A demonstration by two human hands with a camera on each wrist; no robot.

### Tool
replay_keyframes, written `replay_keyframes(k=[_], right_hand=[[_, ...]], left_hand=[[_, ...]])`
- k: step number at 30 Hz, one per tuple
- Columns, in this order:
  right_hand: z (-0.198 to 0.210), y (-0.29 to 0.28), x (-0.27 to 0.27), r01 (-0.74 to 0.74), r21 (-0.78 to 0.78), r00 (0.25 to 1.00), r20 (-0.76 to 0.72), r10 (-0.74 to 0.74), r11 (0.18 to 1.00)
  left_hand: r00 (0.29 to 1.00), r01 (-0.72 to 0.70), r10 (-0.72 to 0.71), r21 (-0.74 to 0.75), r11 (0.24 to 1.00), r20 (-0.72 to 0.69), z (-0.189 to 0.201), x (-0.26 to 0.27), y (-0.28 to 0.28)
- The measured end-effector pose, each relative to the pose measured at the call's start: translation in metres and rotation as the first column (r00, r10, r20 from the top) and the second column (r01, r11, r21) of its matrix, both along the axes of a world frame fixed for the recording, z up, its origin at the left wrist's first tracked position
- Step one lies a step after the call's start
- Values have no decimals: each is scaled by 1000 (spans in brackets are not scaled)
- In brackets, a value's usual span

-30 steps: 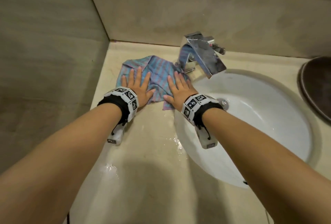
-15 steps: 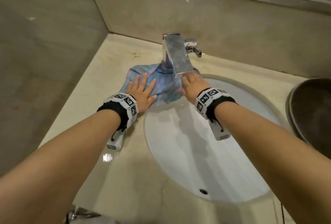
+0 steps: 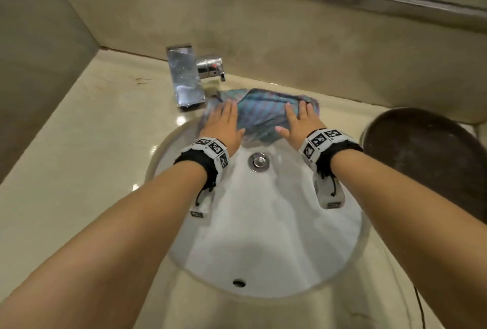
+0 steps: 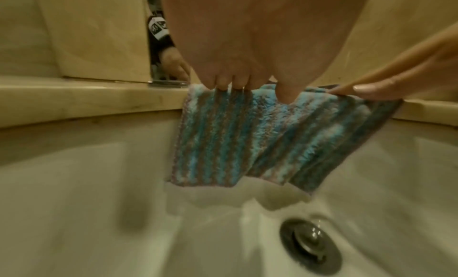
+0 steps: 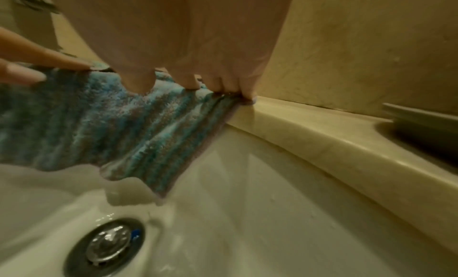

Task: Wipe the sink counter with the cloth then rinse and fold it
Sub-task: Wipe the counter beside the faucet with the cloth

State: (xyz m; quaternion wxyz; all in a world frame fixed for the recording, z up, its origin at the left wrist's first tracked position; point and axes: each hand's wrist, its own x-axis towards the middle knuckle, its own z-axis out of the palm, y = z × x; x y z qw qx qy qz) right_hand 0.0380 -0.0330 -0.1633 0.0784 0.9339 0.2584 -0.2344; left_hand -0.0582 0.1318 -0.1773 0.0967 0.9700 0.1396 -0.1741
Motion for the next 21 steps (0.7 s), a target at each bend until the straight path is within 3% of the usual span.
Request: replay_keyframes(k=[10,21], right_hand=[[-6,-7,18,49,44,999,-26,-48,998],[-7,-1,32,7,-14,1000,-8,-7,1000]], left_hand=[[992,-112,112,2,994,-60,3,58,-11],[990,-122,124,28,992,-62,-1,83,-2]])
